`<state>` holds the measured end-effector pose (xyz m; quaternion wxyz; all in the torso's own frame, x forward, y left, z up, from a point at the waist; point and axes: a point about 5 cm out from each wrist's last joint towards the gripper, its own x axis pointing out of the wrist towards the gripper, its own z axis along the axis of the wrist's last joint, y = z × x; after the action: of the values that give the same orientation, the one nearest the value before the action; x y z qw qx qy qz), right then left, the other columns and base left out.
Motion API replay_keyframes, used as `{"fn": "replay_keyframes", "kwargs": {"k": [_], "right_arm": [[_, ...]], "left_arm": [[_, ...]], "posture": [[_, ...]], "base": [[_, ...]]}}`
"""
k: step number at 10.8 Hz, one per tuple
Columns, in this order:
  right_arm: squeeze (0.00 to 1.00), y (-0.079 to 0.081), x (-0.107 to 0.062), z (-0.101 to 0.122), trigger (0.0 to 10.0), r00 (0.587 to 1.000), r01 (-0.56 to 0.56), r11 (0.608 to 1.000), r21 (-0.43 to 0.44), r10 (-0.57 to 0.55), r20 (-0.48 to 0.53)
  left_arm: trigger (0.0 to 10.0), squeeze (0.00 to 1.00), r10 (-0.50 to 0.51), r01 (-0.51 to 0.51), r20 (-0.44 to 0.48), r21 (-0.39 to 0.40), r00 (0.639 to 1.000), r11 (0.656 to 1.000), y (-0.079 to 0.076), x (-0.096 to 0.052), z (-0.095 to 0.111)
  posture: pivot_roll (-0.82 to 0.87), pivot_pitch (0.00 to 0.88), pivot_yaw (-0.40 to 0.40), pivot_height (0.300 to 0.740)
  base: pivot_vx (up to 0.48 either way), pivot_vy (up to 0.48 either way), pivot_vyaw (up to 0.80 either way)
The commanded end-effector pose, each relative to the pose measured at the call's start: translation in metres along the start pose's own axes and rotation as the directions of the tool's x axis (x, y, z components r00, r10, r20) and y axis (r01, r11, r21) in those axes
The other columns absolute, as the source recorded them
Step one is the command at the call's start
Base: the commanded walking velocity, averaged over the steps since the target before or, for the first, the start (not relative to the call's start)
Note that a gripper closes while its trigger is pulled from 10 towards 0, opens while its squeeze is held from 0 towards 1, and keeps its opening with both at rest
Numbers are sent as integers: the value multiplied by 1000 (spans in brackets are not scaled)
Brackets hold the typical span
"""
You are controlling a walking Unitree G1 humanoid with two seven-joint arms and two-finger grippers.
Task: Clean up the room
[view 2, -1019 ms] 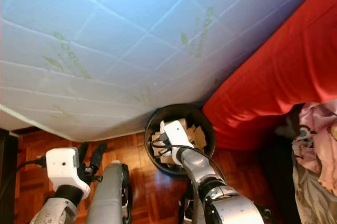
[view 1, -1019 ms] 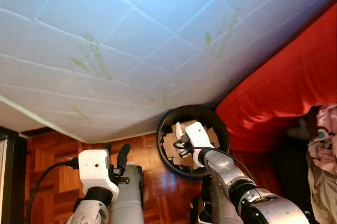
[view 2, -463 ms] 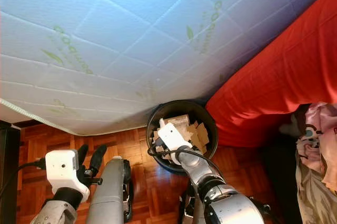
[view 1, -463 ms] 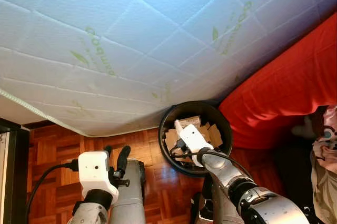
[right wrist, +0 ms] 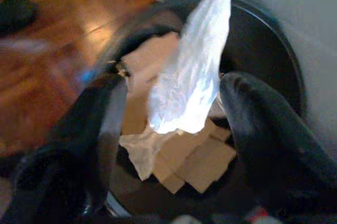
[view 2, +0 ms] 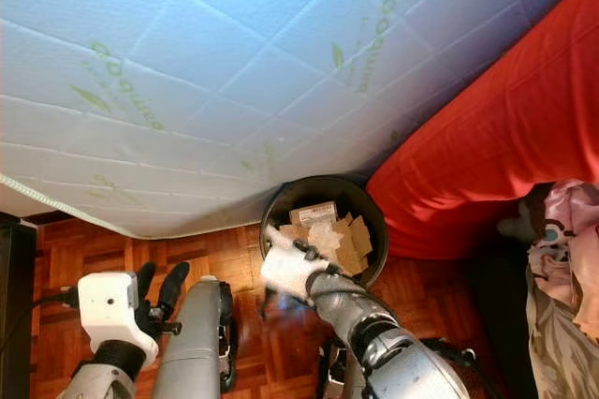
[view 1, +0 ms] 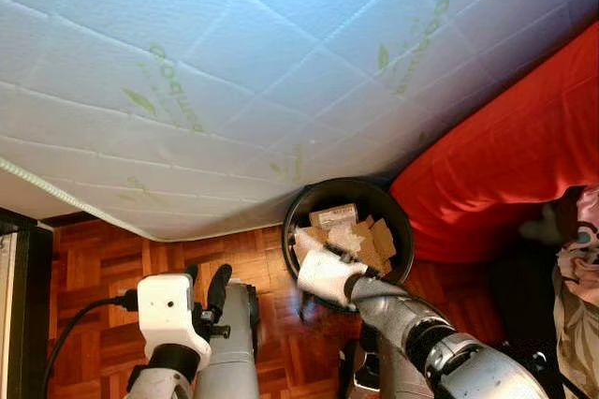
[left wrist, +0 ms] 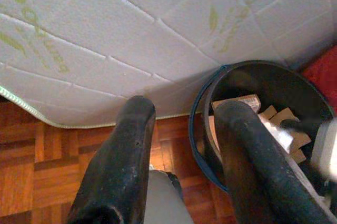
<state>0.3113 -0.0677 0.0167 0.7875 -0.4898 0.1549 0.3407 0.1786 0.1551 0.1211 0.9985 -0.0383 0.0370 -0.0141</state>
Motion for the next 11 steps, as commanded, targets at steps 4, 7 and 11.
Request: {"fn": "replay_keyframes", "kwargs": {"k": [4, 7, 11], "right_arm": [[1000, 4, -3, -15, 10000, 993, 85, 996, -38, -88, -81], [0, -32, -7, -21, 10000, 969, 230, 701, 675, -229, -92], [0, -30, -51, -114, 10000, 873, 400, 167, 901, -370, -318]], "left_arm": [[10000, 0, 16, -15, -35, 10, 999, 1000, 1, -6, -3], [10000, 0, 18, -18, -32, 8, 999, 1000, 2, 3, -7], [10000, 0, 11, -10, -76, 21, 997, 1000, 15, 24, -33]], "posture": [[349, 453, -38, 628], [313, 416, -50, 628], [244, 291, -56, 628]], "base": [[0, 0, 0], [0, 0, 0], [0, 0, 0]]}}
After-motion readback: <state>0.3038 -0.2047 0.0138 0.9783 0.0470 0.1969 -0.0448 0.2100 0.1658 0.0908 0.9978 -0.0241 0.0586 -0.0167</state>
